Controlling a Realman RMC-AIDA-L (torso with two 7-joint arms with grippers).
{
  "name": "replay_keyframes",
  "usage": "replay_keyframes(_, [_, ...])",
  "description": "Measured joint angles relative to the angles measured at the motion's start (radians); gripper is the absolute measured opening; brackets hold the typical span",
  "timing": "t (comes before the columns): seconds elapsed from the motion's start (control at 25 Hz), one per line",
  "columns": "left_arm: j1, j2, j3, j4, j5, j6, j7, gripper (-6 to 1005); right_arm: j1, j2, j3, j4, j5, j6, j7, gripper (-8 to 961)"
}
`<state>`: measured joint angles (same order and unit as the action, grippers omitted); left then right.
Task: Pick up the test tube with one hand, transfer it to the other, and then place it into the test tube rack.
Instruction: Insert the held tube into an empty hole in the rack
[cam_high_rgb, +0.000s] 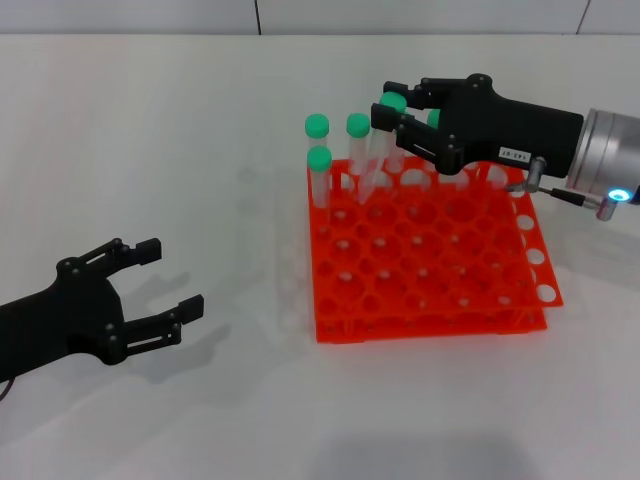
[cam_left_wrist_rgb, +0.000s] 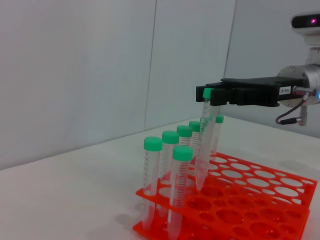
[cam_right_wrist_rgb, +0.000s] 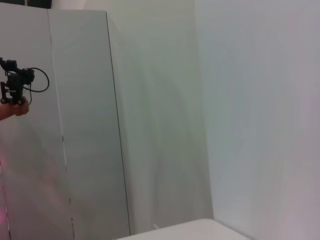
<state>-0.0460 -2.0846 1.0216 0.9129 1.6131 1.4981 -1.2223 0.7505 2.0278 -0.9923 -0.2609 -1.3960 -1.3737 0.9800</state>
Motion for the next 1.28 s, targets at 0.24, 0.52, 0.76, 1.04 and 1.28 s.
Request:
replay_keyframes(0.24, [0.006, -0.002, 0.0, -0.001, -0.005, 0.0, 0.0, 889, 0.002, 0.0, -0.02, 0.0, 0.002, 0.019, -0.007, 300])
replay_keyframes(0.52, [0.0, -0.001, -0.013, -0.019, -0.006, 0.001, 0.005, 889, 0.003, 0.0, -0.031, 0.008, 0.027, 0.034, -0.015, 304])
replay_keyframes(0.76, [0.0, -0.001, -0.023, -0.024, -0.006, 0.001, 0.022, 889, 0.011, 0.0, -0.088, 0.002, 0.027, 0.046, -0.014, 308])
replay_keyframes(1.04, [0.001, 0.0, -0.059, -0.07, -0.017, 0.004, 0.064, 889, 0.047, 0.0, -0.153, 0.002, 0.027, 0.098, -0.012, 312])
replay_keyframes(1.28, [-0.005, 0.001, -0.087, -0.101, -0.022, 0.008, 0.102, 890, 0.062, 0.0, -0.179, 0.0, 0.028, 0.117, -0.007, 315])
